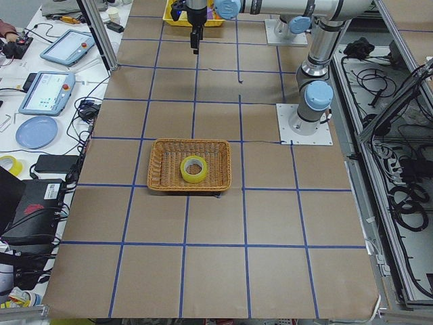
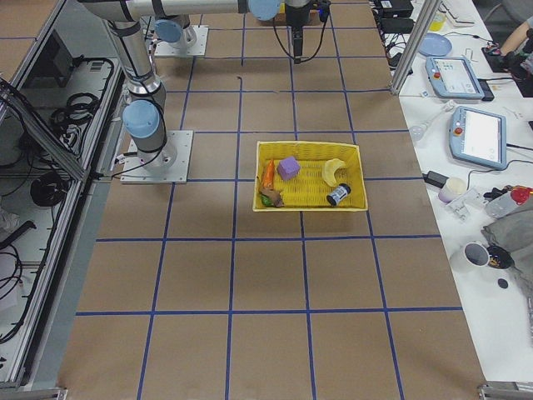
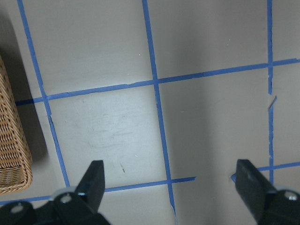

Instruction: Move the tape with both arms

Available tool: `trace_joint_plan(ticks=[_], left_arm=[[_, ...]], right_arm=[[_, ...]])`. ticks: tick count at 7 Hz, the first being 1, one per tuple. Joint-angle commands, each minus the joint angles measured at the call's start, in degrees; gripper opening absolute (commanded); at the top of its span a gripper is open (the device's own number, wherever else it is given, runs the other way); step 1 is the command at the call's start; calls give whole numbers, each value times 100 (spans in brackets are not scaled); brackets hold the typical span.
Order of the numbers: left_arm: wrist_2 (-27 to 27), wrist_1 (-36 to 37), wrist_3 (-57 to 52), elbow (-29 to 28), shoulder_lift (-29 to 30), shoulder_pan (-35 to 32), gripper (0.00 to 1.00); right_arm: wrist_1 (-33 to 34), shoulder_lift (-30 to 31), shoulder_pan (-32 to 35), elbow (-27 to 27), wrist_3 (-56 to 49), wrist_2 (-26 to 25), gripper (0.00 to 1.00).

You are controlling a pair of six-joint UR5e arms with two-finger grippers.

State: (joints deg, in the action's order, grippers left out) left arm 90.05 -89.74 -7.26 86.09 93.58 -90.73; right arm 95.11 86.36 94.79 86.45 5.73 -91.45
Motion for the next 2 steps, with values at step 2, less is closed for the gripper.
trace_joint_plan(ticks=[2], left_arm=[[-5, -17, -4, 22, -6, -6, 100]], right_arm=[[-10, 4, 5, -5, 7, -13, 100]])
